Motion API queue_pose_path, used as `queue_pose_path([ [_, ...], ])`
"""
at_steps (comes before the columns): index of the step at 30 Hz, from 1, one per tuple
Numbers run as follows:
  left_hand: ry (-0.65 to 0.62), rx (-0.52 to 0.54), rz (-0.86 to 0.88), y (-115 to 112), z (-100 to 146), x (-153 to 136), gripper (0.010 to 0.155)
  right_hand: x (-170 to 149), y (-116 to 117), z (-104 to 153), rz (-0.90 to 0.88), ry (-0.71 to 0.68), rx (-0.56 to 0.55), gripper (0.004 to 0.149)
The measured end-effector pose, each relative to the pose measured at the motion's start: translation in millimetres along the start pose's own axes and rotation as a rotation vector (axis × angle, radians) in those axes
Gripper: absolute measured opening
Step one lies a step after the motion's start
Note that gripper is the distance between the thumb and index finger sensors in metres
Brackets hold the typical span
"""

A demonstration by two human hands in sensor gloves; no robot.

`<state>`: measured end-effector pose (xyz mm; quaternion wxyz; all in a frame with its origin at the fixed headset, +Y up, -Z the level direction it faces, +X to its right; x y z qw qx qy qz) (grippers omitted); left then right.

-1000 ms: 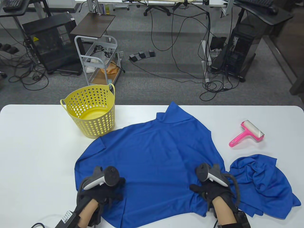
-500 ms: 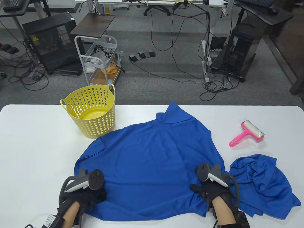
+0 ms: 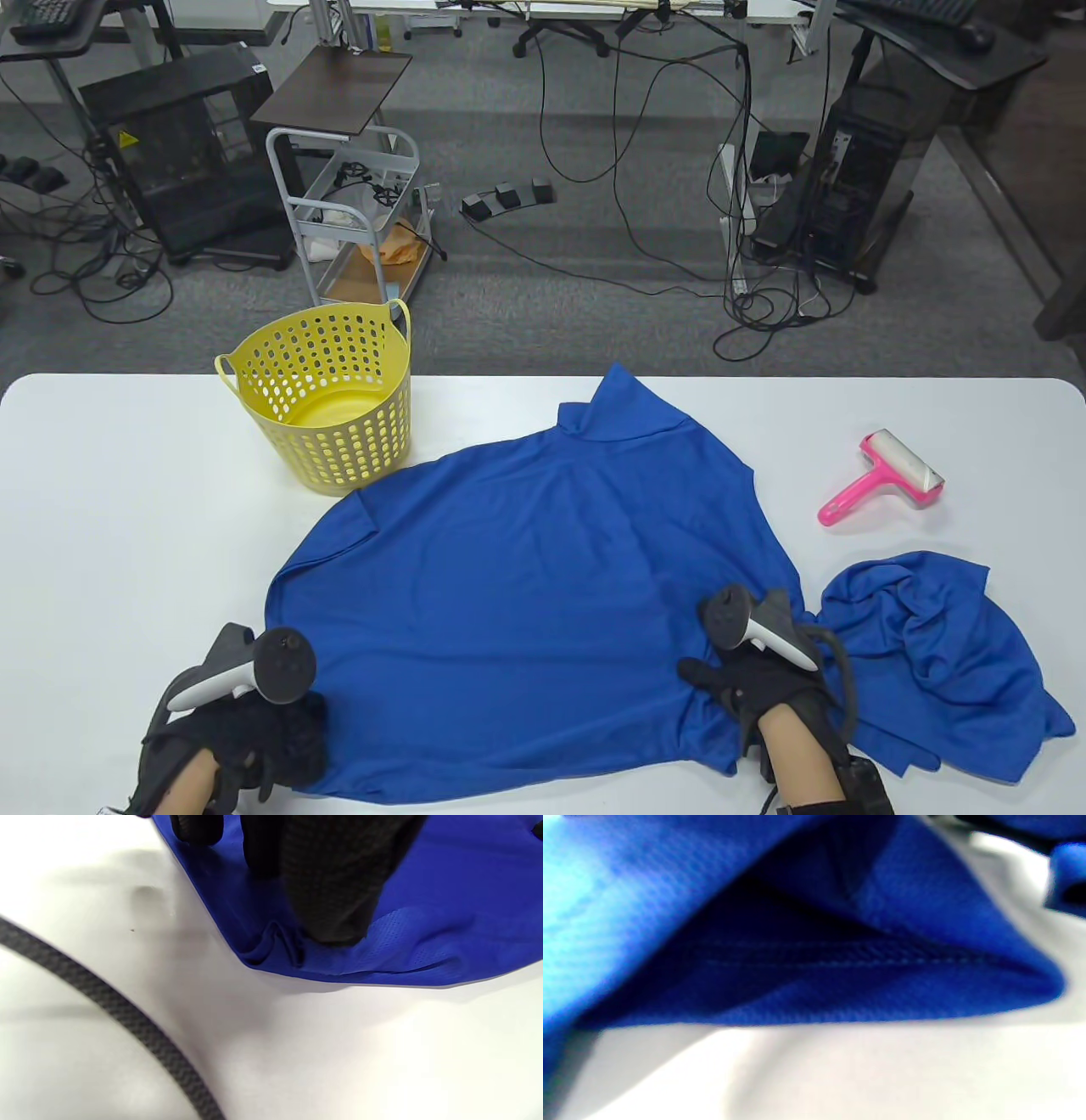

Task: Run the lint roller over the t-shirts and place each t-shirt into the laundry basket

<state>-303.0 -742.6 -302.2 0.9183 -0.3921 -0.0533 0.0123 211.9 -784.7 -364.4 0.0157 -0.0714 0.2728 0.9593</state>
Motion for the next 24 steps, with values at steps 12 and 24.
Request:
queue_pose_path([
  [12, 0.160, 0.423, 0.092, 100.5, -34.4, -5.4, 0.055, -0.4, 1.9, 0.1, -0.009, -0.005, 0.006, 0.078],
  [24, 0.432, 0.416, 0.066, 115.7, -125.3, -44.5, 0.062, -0.3, 2.0, -0.9, -0.015, -0.013, 0.018, 0.078],
])
Point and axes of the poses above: the tracker on the back of each hand, its own x axis roughly to the thumb side, its own z axis roughly from the fingertips to the wrist, y = z × x, the point moved 1 cm from there along -z, roughly from the wrist to the fingertips, and after that the axes turned 6 degrees about y, right-handed, at the moved point
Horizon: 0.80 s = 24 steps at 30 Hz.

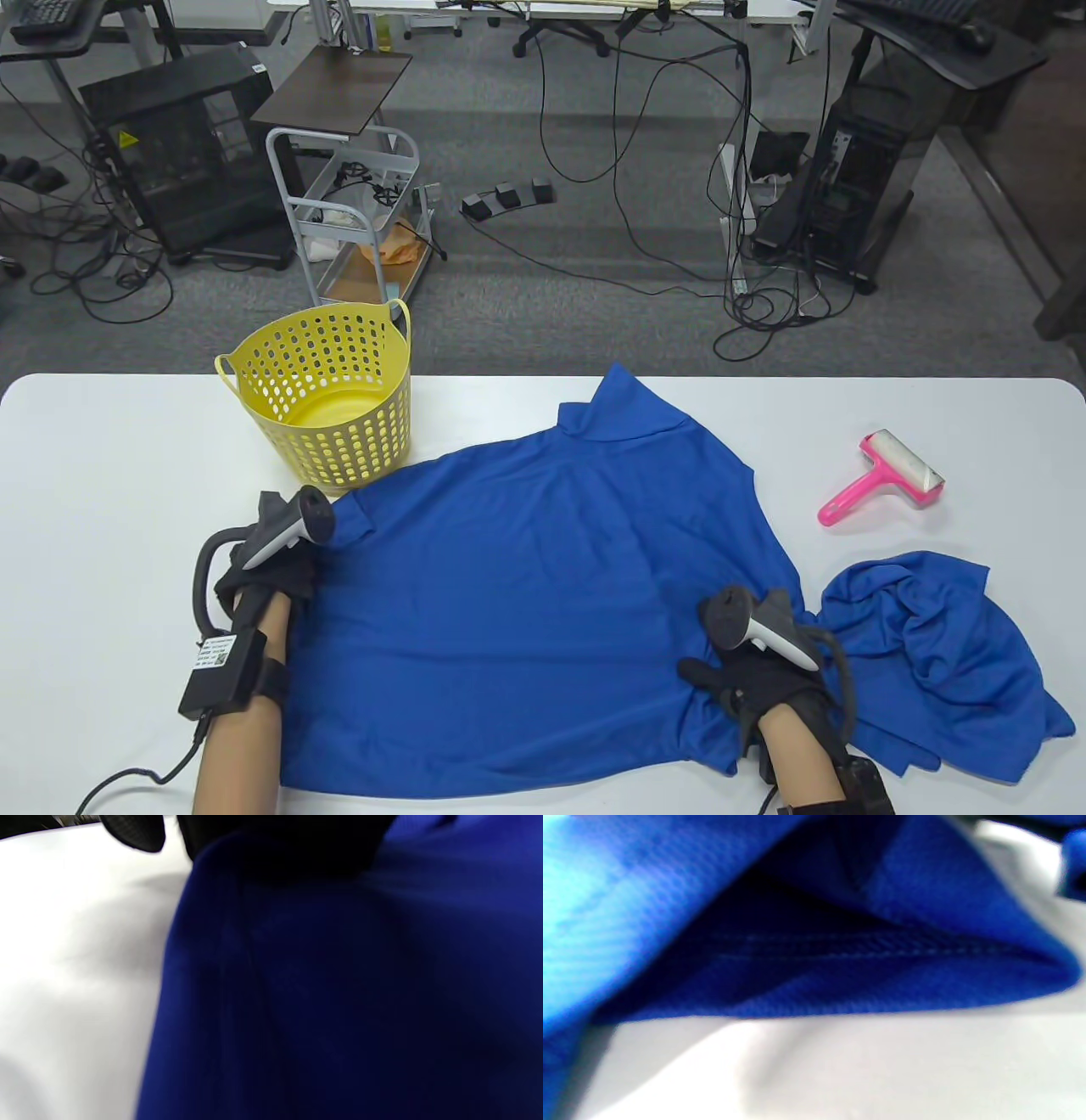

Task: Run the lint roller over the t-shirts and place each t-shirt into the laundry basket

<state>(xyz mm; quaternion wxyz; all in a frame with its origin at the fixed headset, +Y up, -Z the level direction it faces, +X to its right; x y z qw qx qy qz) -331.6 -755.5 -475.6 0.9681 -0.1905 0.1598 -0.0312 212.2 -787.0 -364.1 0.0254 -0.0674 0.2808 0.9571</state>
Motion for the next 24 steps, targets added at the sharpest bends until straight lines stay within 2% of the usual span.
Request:
queue_pose_path([
  [3, 0.013, 0.062, -0.005, 8.0, -4.5, -14.1, 0.040, -0.5, -0.7, -0.1, -0.007, 0.002, 0.007, 0.078],
  [8, 0.070, -0.011, 0.273, 4.9, -14.4, -45.9, 0.042, -0.7, -1.1, -0.7, -0.012, 0.002, 0.014, 0.078],
  [10, 0.142, -0.036, 0.483, 1.5, -17.6, -67.0, 0.045, -0.8, -0.8, -1.0, -0.016, -0.001, 0.013, 0.078],
  [12, 0.209, -0.033, 0.622, -1.9, -19.7, -80.4, 0.045, -1.1, -0.5, -1.1, -0.019, -0.003, 0.012, 0.078],
  [14, 0.274, -0.115, 0.662, -5.2, -19.2, -89.2, 0.046, -1.2, -0.3, -1.3, -0.024, -0.004, 0.015, 0.078],
  [17, 0.404, -0.060, 0.701, -4.8, -14.3, -93.3, 0.048, -1.3, -0.2, -1.3, -0.023, -0.004, 0.016, 0.078],
  [20, 0.312, -0.017, 0.590, 3.5, -6.5, -86.7, 0.061, -1.5, -0.1, -1.4, -0.027, -0.005, 0.017, 0.078],
  [21, 0.271, 0.002, 0.562, 7.3, -2.2, -83.2, 0.062, -1.5, -0.2, -1.4, -0.027, -0.005, 0.018, 0.078],
  [22, 0.159, 0.030, 0.511, 14.5, 6.6, -75.4, 0.058, -1.5, -0.3, -1.5, -0.026, -0.004, 0.020, 0.078],
  [24, 0.012, 0.016, 0.436, 22.9, 26.6, -62.1, 0.053, -1.5, -0.5, -1.6, -0.025, -0.004, 0.021, 0.078],
])
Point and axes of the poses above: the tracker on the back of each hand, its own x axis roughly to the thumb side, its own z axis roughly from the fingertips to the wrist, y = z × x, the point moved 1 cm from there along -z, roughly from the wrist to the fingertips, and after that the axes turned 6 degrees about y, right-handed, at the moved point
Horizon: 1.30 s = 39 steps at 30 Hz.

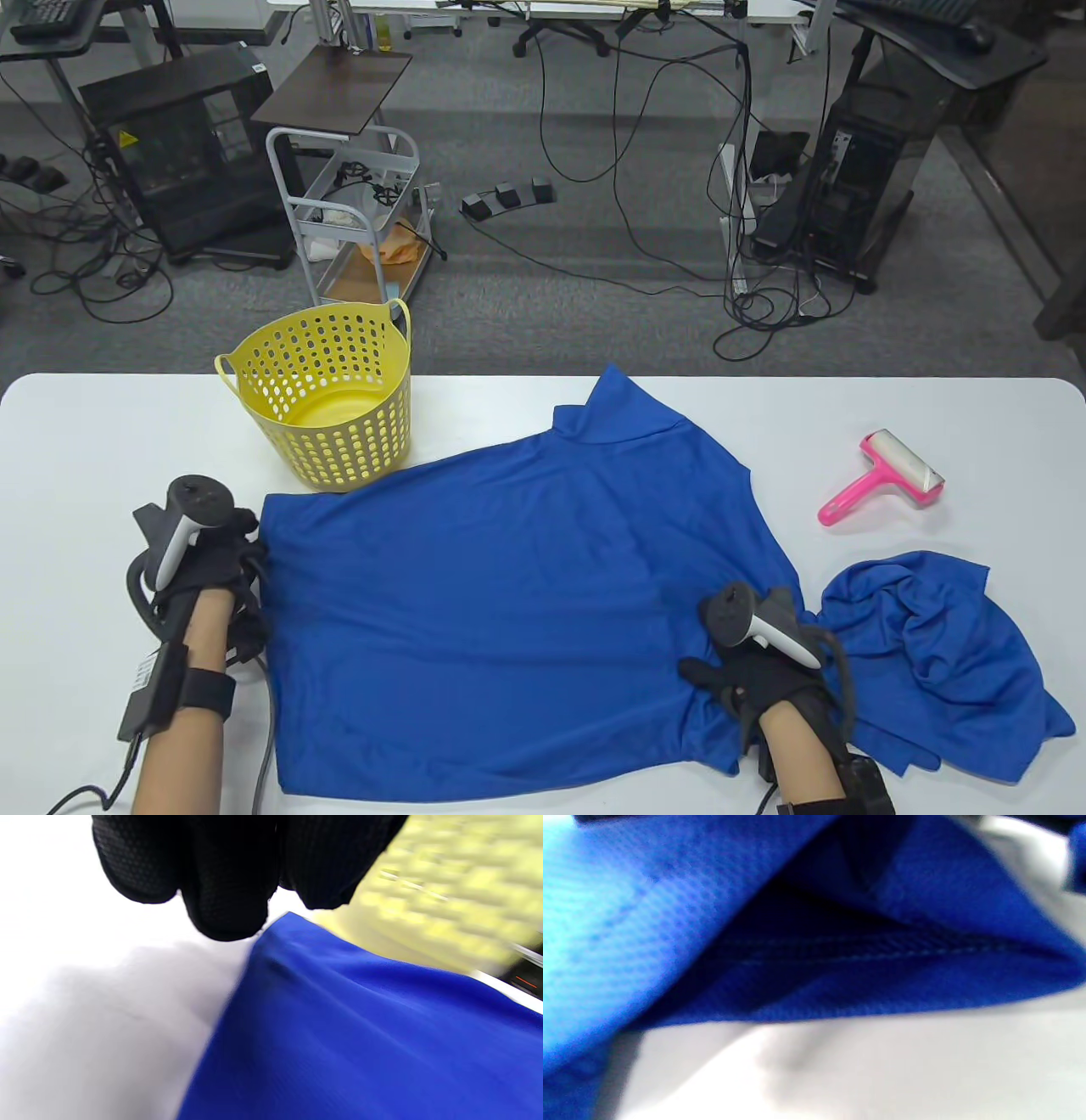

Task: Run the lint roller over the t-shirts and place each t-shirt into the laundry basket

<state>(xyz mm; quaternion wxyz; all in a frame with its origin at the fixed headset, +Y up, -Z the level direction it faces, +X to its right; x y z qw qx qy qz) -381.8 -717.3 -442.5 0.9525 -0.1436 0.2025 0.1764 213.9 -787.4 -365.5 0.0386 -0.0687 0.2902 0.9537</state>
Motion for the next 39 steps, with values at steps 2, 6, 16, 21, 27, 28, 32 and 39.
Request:
queue_pose_path([
  [2, -0.110, -0.046, -0.043, -1.7, 24.0, 12.6, 0.044, 0.1, 0.0, -0.1, 0.001, 0.000, 0.001, 0.078],
  [6, -0.401, -0.217, 0.054, -25.6, 69.6, 33.0, 0.039, 0.2, 0.3, -0.2, -0.002, 0.000, -0.001, 0.078],
  [16, -0.480, -0.332, -0.348, -88.2, 117.1, 10.7, 0.054, 0.4, 1.3, -0.2, -0.007, -0.002, -0.007, 0.078],
  [21, -0.568, -0.341, -0.303, -99.6, 115.4, -3.0, 0.062, 0.3, 1.3, -0.2, 0.000, -0.001, -0.009, 0.078],
  [27, -0.599, -0.374, -0.246, -98.2, 111.3, -10.3, 0.049, 0.4, 2.6, 0.1, -0.018, 0.002, -0.011, 0.077],
  [28, -0.586, -0.365, -0.215, -95.7, 110.1, -12.3, 0.046, 0.2, 2.7, 0.2, -0.018, 0.003, -0.011, 0.077],
  [32, -0.588, -0.413, -0.224, -97.2, 108.8, -19.3, 0.049, 0.0, 3.1, 0.3, -0.022, 0.003, -0.011, 0.077],
  [39, -0.584, -0.442, -0.190, -95.7, 107.7, -18.4, 0.036, -0.6, 3.2, 0.4, -0.023, 0.004, -0.009, 0.077],
])
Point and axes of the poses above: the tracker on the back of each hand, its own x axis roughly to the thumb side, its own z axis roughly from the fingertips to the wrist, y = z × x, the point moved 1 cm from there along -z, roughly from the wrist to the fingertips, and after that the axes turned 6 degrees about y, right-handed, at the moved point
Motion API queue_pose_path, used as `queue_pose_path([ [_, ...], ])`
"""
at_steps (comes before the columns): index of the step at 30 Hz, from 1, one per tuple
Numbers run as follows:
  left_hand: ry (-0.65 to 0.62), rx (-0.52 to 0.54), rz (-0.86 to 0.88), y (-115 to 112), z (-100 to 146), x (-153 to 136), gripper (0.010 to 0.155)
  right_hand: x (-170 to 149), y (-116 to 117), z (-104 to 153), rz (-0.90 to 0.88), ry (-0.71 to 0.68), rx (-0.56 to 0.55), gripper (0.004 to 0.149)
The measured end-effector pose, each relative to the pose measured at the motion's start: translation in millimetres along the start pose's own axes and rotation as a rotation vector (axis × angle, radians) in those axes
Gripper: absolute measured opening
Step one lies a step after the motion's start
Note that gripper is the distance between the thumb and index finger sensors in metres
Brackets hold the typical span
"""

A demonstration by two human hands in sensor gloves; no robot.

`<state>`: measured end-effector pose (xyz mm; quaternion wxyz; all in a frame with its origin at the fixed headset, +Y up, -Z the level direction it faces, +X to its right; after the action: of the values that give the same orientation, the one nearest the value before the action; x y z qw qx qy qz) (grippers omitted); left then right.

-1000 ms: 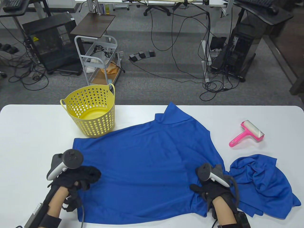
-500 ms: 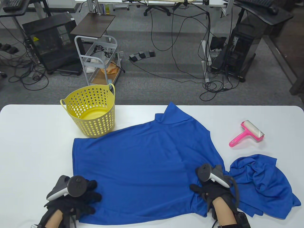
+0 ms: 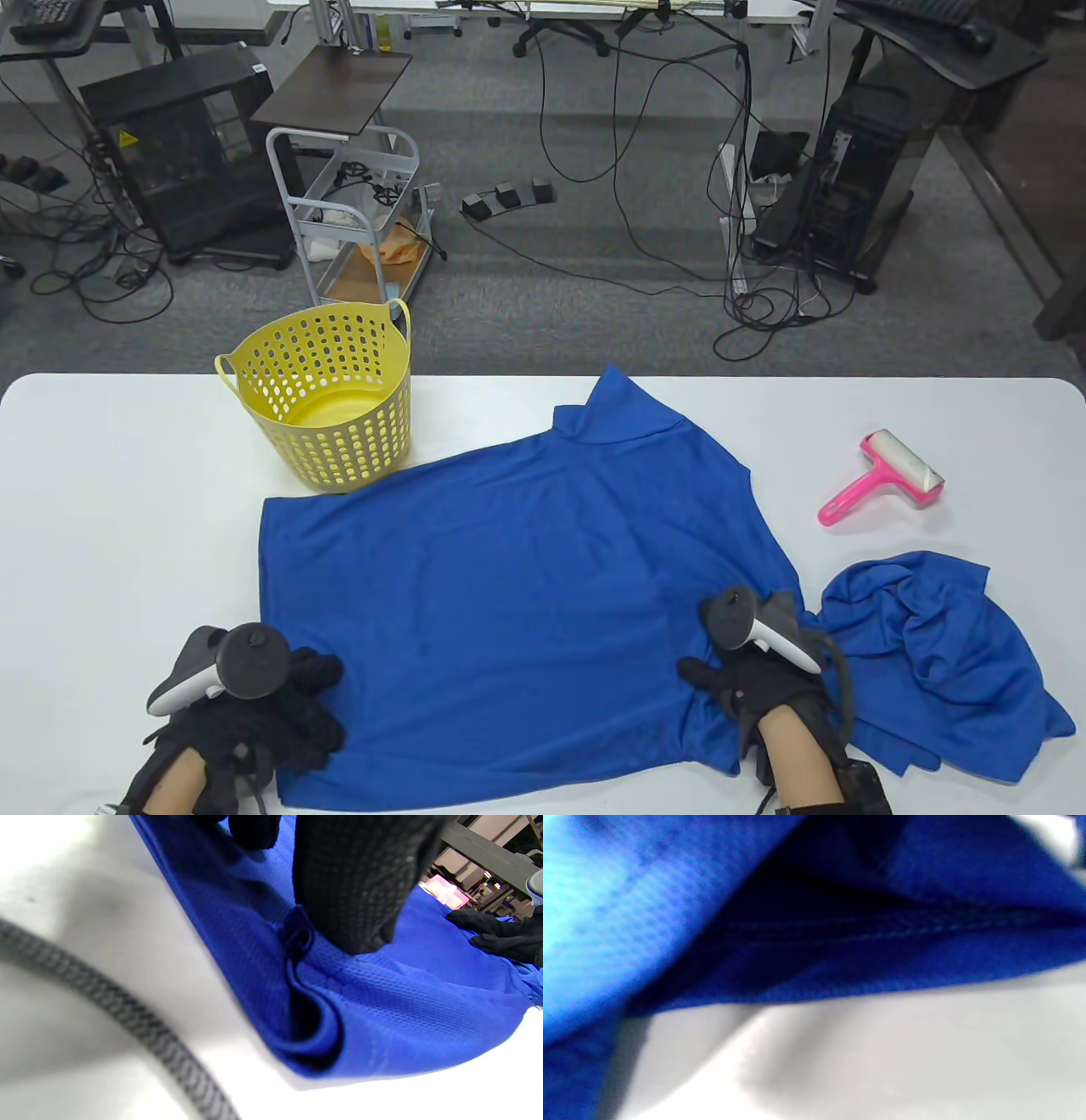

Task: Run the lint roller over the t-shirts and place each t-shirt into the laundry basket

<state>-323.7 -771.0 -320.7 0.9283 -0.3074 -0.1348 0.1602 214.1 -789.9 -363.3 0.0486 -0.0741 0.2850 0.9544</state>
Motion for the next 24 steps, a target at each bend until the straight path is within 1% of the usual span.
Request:
queue_pose_path([
  [4, 0.001, -0.023, 0.051, 2.7, 3.5, -3.1, 0.036, -0.3, 0.1, -0.1, -0.001, -0.002, 0.000, 0.077],
  [5, 0.005, -0.043, 0.063, 3.4, 4.4, -3.9, 0.037, -0.4, 0.1, -0.2, -0.001, -0.002, 0.000, 0.077],
  [8, 0.000, -0.052, 0.097, 8.1, 9.0, -7.6, 0.038, -0.6, 0.3, -0.2, -0.004, -0.003, 0.000, 0.077],
  [9, 0.002, -0.079, 0.120, 9.2, 10.6, -9.7, 0.038, -0.5, 0.5, -0.2, -0.004, -0.004, -0.001, 0.077],
  [11, 0.041, -0.137, 0.148, 8.7, 12.0, -15.7, 0.037, -0.5, 0.7, -0.2, -0.005, -0.005, -0.002, 0.077],
  [14, 0.124, -0.187, 0.077, 8.5, 11.1, -20.1, 0.036, -0.4, 0.8, -0.3, -0.004, -0.006, 0.000, 0.077],
  [15, 0.126, -0.192, 0.067, 8.7, 10.6, -18.7, 0.037, -0.5, 0.8, -0.3, -0.004, -0.005, 0.001, 0.077],
  [19, 0.159, -0.198, 0.019, 14.5, 9.5, -15.2, 0.048, -0.5, 1.2, -0.3, -0.011, -0.006, -0.003, 0.077],
  [22, 0.177, -0.190, 0.047, 19.8, 8.6, -17.3, 0.049, -0.6, 1.6, -0.2, -0.017, -0.007, -0.005, 0.077],
  [24, 0.197, -0.154, 0.052, 25.4, 8.1, -18.1, 0.047, -0.6, 1.8, -0.2, -0.020, -0.007, -0.006, 0.077],
])
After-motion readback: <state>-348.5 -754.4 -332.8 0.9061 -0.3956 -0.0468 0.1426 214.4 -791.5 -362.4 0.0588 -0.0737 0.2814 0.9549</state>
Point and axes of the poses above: the tracker on the back of each hand, its own x axis roughly to the thumb side, its own z axis roughly from the fingertips to the wrist, y = z × x, the point moved 1 cm from there along -z, roughly from the wrist to the fingertips, and after that the axes turned 6 degrees about y, right-handed, at the moved point
